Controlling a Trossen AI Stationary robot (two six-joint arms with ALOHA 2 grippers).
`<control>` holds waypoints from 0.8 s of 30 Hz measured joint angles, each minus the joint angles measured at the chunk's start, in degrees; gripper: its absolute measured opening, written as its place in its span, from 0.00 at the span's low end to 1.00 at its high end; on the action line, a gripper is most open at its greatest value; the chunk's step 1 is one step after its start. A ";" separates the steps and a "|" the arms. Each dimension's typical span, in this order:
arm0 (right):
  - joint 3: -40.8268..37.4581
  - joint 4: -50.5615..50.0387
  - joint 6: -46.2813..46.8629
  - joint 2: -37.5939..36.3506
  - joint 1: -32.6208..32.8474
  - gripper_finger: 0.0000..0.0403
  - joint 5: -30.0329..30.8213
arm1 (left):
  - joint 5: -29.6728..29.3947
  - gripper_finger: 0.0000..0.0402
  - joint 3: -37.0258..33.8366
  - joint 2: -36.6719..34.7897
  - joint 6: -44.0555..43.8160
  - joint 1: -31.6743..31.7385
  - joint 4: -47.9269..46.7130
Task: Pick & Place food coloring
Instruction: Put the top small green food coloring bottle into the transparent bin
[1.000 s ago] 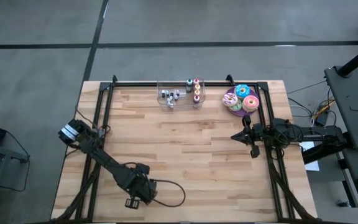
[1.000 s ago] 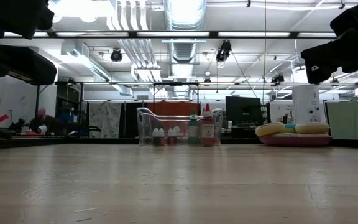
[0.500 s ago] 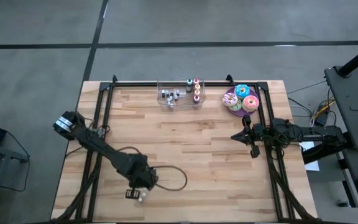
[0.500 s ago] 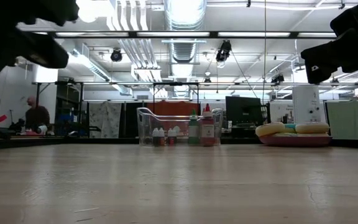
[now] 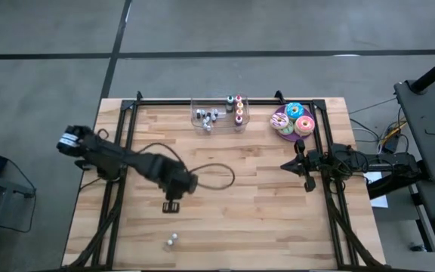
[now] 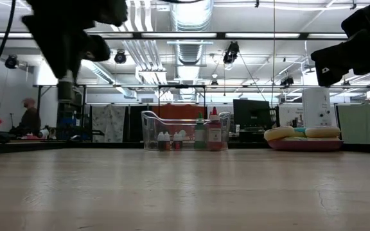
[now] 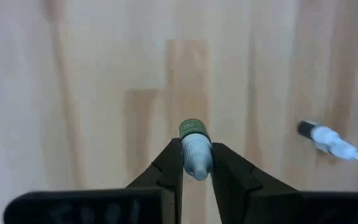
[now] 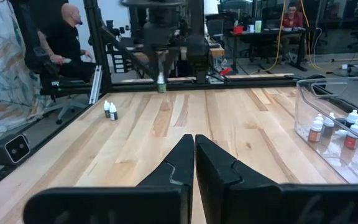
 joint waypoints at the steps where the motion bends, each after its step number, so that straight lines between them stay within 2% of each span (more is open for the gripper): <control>1: 0.00 0.00 0.00 0.00 -0.02 0.02 0.01 | 0.00 0.10 0.00 -0.24 1.00 1.31 0.00; 16: 0.00 0.01 0.00 0.01 -0.01 0.02 0.01 | -0.09 0.10 0.12 -0.58 12.40 20.69 -0.20; 24: 0.00 0.00 0.00 0.02 -0.01 0.02 0.01 | -0.09 0.10 4.08 -0.48 14.56 30.66 -0.88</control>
